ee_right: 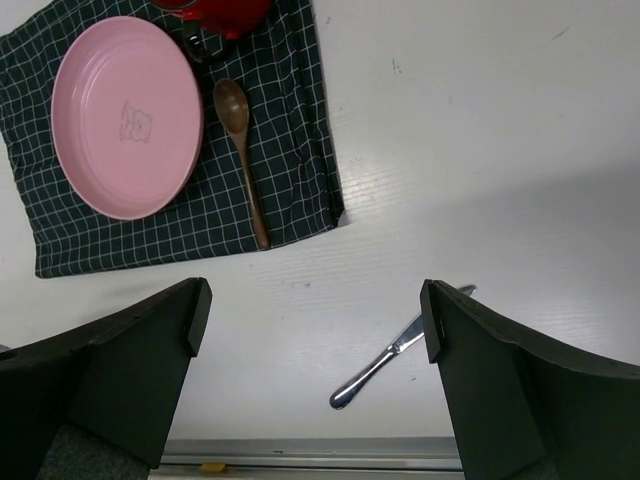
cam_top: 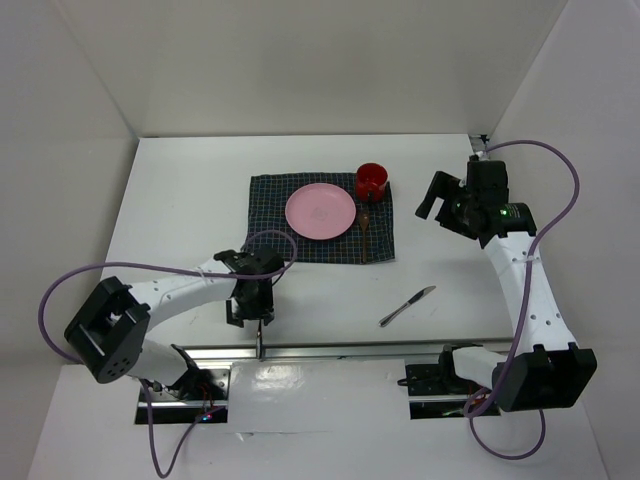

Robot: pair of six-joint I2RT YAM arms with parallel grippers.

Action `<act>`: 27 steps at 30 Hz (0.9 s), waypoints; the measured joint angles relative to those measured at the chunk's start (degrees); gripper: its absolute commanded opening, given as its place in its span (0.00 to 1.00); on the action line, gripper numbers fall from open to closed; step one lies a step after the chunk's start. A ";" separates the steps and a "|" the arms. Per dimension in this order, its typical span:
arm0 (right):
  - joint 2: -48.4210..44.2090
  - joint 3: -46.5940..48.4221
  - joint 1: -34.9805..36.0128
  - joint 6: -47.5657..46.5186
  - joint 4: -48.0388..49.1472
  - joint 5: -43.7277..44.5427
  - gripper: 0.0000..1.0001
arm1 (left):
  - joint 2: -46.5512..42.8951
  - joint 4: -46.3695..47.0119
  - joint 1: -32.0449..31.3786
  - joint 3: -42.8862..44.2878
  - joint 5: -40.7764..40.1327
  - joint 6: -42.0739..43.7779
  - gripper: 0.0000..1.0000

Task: Set the dinner table for one person

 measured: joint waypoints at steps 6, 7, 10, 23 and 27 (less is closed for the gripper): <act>0.00 0.00 0.00 0.00 0.02 -0.83 0.99 | 0.13 7.32 0.98 -4.66 1.49 -0.02 0.61; 0.00 0.00 0.00 0.00 0.02 -0.94 0.99 | 0.42 8.66 0.98 -5.46 1.84 0.00 0.58; 0.00 0.00 0.00 0.00 0.00 -1.25 0.99 | 0.74 9.29 1.05 -5.51 2.71 0.11 0.37; 0.28 0.00 0.00 0.17 0.02 -1.95 0.99 | 6.38 0.13 5.25 15.08 -5.44 3.30 0.00; 0.61 0.00 0.00 0.48 0.20 -3.30 0.99 | 9.40 -1.81 10.47 27.19 -5.40 9.46 0.00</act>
